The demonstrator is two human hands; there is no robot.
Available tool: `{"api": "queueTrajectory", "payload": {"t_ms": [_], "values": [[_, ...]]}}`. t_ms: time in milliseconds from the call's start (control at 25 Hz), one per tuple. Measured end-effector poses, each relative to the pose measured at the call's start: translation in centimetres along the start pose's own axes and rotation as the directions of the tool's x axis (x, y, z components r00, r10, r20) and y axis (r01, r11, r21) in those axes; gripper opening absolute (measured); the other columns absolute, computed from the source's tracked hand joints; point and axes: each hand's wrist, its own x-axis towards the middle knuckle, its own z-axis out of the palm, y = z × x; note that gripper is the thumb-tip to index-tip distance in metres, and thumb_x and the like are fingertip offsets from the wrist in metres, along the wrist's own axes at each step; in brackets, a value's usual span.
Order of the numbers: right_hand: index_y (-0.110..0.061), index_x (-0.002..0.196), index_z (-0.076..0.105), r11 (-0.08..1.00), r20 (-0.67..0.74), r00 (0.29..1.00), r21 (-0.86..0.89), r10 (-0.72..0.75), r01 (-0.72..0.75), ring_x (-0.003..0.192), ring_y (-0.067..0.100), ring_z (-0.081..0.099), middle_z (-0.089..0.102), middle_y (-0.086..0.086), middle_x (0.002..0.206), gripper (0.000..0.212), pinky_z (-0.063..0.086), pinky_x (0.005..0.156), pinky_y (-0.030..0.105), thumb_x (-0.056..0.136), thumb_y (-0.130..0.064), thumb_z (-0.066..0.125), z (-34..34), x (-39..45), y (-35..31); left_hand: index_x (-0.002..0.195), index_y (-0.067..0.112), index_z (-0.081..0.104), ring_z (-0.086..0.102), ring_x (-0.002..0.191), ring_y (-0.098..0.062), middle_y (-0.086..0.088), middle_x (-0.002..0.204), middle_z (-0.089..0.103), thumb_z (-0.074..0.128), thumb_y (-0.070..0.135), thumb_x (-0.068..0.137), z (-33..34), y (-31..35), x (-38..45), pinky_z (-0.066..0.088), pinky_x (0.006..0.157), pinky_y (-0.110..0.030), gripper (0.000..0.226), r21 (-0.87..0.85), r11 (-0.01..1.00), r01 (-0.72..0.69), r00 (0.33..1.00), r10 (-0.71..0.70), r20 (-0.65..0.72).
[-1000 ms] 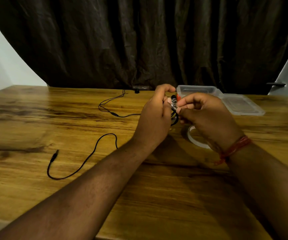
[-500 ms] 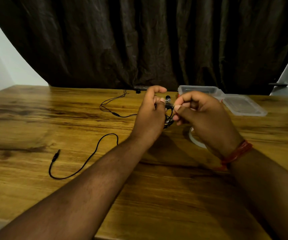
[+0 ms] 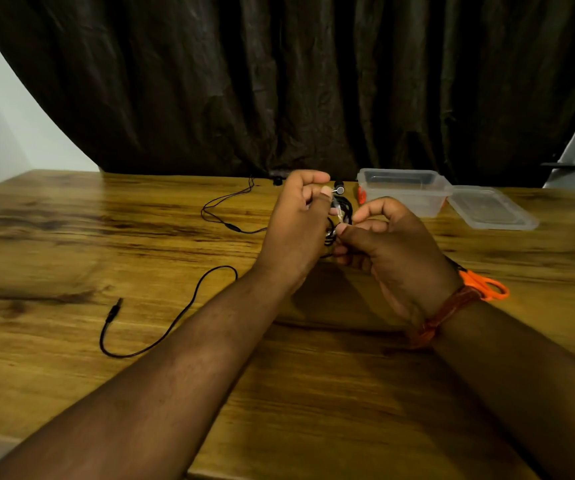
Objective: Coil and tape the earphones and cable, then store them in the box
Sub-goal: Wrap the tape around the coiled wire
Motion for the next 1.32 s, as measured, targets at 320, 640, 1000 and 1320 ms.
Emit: {"api": "queueTrajectory", "payload": {"t_ms": [320,640,1000,1320], "values": [[-0.007,0.123,0.051,0.999,0.113,0.994,-0.052,0.002,0.004,0.059,0.023,0.064,0.061,0.006,0.061,0.042,0.056,0.057,0.038,0.085,0.004,0.066,-0.8,0.5,0.2,0.101,0.014,0.057,0.058,0.061,0.005,0.005,0.078,0.061,0.050,0.010,0.100,-0.5,0.3,0.1,0.045,0.056,-0.013,0.008,-0.027,0.998,0.055,0.997,-0.053,0.064],[-0.007,0.108,0.050,0.925,0.087,0.952,-0.226,-0.294,0.307,0.063,0.018,0.067,0.065,0.009,0.073,0.017,0.056,0.058,0.034,0.094,0.001,0.054,-0.8,0.8,0.0,0.097,0.021,0.054,0.060,0.071,-0.003,0.005,0.084,0.062,0.050,0.012,0.100,-0.7,-0.4,0.6,0.048,0.064,-0.022,0.010,0.100,0.994,-0.033,0.997,0.040,-0.068],[-0.004,0.105,0.052,0.987,0.063,0.986,0.049,-0.155,0.152,0.063,0.019,0.062,0.064,0.011,0.075,0.013,0.052,0.056,0.031,0.093,0.002,0.055,-0.8,0.5,0.0,0.109,0.015,0.051,0.059,0.069,0.006,0.005,0.085,0.061,0.049,0.012,0.100,-0.6,-0.5,0.4,0.047,0.065,-0.014,0.009,0.118,0.990,-0.080,0.991,0.092,-0.099],[-0.015,0.125,0.048,0.950,0.106,0.984,-0.262,-0.144,0.167,0.062,0.023,0.070,0.067,0.005,0.064,0.042,0.060,0.062,0.041,0.089,-0.001,0.065,-0.3,0.2,0.6,0.098,0.020,0.053,0.056,0.065,-0.005,0.004,0.079,0.061,0.052,0.008,0.098,-0.9,0.0,0.7,0.046,0.062,-0.026,0.012,0.015,1.000,0.025,1.000,-0.025,-0.008]]}}
